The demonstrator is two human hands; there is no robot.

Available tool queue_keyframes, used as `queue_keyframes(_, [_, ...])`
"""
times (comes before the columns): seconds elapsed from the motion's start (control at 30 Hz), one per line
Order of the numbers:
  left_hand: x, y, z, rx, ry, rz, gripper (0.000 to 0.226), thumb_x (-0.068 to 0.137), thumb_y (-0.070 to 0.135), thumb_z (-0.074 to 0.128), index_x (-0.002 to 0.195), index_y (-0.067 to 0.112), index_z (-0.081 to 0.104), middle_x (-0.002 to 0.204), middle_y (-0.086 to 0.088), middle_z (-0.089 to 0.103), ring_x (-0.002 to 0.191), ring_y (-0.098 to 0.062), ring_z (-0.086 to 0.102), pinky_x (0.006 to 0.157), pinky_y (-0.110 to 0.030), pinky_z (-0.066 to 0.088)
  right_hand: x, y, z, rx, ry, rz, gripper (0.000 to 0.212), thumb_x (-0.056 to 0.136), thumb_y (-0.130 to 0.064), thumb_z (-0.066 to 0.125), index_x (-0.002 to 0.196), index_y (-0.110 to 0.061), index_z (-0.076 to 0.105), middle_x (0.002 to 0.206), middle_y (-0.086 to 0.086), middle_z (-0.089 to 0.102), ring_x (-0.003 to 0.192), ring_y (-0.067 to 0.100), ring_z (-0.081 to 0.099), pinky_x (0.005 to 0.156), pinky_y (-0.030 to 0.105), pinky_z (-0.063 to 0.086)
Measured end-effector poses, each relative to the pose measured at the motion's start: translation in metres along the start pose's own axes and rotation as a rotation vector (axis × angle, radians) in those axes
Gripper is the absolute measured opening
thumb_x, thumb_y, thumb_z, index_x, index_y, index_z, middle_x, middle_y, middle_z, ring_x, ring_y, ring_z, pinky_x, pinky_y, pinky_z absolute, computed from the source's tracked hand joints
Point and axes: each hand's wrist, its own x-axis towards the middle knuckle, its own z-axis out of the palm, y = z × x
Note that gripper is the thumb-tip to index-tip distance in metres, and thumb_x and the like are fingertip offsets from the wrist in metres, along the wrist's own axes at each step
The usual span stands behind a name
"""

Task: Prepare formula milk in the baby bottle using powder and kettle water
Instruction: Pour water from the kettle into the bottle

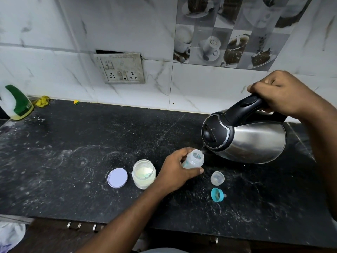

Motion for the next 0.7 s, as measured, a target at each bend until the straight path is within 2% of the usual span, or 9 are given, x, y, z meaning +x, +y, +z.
queue_keyframes(0.1, [0.001, 0.000, 0.000, 0.003, -0.003, 0.007, 0.058, 0.073, 0.036, 0.098, 0.125, 0.038, 0.073, 0.122, 0.019, 0.076, 0.114, -0.005, 0.072, 0.106, -0.043, 0.059, 0.003, 0.008, 0.002, 0.024, -0.004, 0.005, 0.057, 0.083, -0.043, 0.055, 0.053, 0.004, 0.047, 0.050, 0.028, 0.046, 0.041, 0.022, 0.036, 0.050, 0.046, 0.040])
queue_keyframes(0.23, [0.002, 0.001, 0.002, -0.002, -0.004, 0.010, 0.059, 0.073, 0.038, 0.098, 0.126, 0.039, 0.073, 0.121, 0.019, 0.076, 0.114, -0.005, 0.072, 0.106, -0.042, 0.058, 0.006, 0.025, 0.005, 0.110, -0.026, 0.021, 0.053, 0.085, -0.044, 0.055, 0.050, -0.004, 0.049, 0.040, 0.012, 0.045, 0.038, 0.019, 0.037, 0.044, 0.028, 0.030])
queue_keyframes(0.4, [0.003, 0.003, 0.002, -0.009, -0.004, 0.011, 0.060, 0.071, 0.043, 0.097, 0.125, 0.042, 0.072, 0.122, 0.021, 0.076, 0.115, -0.007, 0.072, 0.107, -0.045, 0.058, 0.008, 0.043, 0.016, 0.258, -0.047, 0.049, 0.053, 0.089, -0.038, 0.057, 0.051, -0.002, 0.051, 0.039, 0.009, 0.047, 0.033, 0.016, 0.038, 0.037, 0.015, 0.030])
queue_keyframes(0.6, [0.002, 0.001, 0.001, -0.007, 0.001, 0.027, 0.059, 0.070, 0.049, 0.095, 0.123, 0.045, 0.071, 0.120, 0.021, 0.076, 0.114, -0.008, 0.072, 0.105, -0.046, 0.058, 0.010, 0.064, 0.023, 0.451, 0.014, 0.130, 0.055, 0.097, -0.025, 0.053, 0.045, -0.009, 0.055, 0.038, 0.008, 0.045, 0.030, 0.015, 0.036, 0.036, 0.013, 0.029])
queue_keyframes(0.7, [0.001, -0.003, 0.002, -0.022, 0.002, 0.026, 0.060, 0.069, 0.047, 0.096, 0.124, 0.042, 0.072, 0.121, 0.019, 0.077, 0.115, -0.009, 0.072, 0.106, -0.047, 0.058, 0.013, 0.073, 0.028, 0.597, 0.095, 0.198, 0.052, 0.092, -0.024, 0.054, 0.043, -0.009, 0.056, 0.035, 0.009, 0.043, 0.029, 0.019, 0.034, 0.037, 0.018, 0.028])
